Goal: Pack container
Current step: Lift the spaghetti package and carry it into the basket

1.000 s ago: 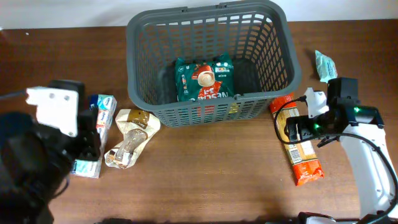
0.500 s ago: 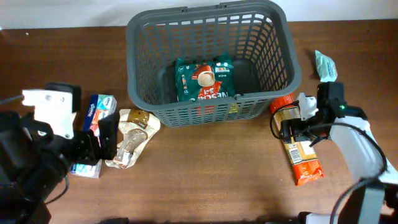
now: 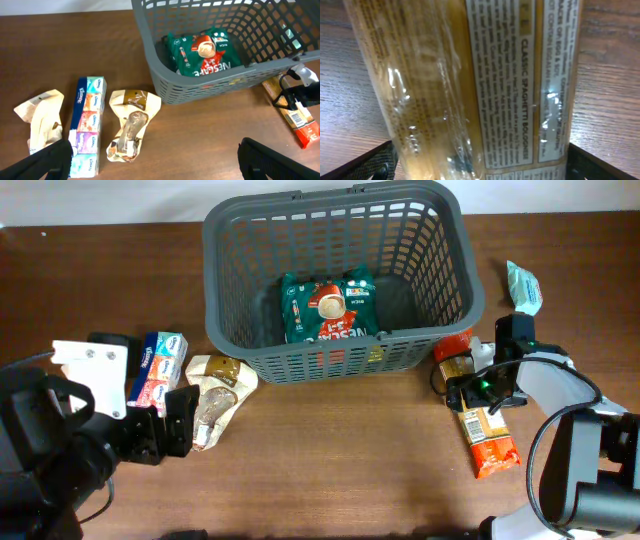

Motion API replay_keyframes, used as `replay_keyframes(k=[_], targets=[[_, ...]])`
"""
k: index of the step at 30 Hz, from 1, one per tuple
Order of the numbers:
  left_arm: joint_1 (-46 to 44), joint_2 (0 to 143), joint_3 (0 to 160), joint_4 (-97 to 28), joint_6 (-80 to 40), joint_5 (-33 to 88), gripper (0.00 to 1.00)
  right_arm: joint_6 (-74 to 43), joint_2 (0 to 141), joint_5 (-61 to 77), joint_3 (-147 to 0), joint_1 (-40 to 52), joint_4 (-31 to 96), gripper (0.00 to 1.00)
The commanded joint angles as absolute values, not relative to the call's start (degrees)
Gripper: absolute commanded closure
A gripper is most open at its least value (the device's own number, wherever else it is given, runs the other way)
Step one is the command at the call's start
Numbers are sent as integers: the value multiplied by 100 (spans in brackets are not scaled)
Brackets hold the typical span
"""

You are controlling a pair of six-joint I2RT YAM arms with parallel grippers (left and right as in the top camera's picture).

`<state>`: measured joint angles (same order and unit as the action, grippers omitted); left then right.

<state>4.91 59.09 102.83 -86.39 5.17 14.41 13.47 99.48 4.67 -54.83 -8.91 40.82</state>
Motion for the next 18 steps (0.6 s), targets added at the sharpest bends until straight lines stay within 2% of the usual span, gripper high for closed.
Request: replay_keyframes(k=[1,5,10,15,18], targets=[[521,5876,10326,-8643,589,1525,1,1308,10088,185,-5426,-906,4018,6],[519,5876,10326,-8643,589,1525,1,1308,10088,115,-5426,-906,3977,32],[519,5876,10326,-8641,589,1525,1,1306,10088,97,-5426,-906,3981,53],[519,5876,10326,-8641,589,1525,1,1293,10088,97,-5426,-908,4005,85],[519,5876,10326,-8643,589,1525,1,1009,10088,78,-5428,-910,4005,97]])
